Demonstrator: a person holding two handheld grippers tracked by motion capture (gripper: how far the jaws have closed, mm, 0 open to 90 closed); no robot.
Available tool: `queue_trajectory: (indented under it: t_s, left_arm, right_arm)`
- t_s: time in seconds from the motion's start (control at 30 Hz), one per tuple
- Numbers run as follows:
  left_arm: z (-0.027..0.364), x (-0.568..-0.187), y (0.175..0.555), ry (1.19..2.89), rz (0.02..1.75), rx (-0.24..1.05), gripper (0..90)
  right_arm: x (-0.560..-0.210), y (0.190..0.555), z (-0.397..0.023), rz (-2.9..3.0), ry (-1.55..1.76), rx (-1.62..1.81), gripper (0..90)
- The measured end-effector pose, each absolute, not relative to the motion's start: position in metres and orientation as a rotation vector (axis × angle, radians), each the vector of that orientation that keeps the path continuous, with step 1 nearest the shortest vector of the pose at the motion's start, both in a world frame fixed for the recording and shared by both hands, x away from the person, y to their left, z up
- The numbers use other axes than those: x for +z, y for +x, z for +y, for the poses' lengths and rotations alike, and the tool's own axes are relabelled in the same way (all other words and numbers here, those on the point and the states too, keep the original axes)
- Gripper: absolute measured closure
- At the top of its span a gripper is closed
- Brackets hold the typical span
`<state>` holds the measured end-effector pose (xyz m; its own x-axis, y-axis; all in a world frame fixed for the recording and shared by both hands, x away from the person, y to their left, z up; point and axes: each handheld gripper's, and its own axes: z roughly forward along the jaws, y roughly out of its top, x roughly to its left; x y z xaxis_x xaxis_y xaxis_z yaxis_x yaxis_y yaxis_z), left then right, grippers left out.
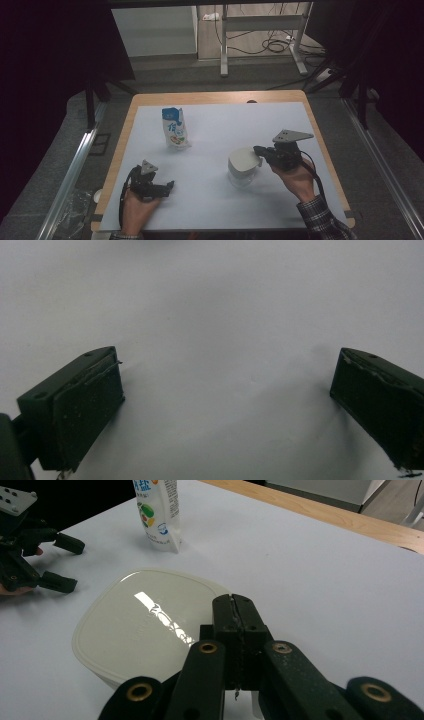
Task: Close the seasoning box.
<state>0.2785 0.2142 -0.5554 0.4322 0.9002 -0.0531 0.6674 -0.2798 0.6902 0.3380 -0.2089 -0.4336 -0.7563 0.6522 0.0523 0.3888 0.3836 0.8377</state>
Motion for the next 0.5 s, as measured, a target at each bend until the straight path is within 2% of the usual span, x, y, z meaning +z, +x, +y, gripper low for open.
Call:
queue_trajectory:
  t_s: [0.5]
  left_arm:
    - [0.2143,-0.5553,0.2785,2.043,1.316,0.463,0.3]
  right_arm:
    - [-0.4344,0.3372,-0.2093,2.352,0.917,1.314,89.6]
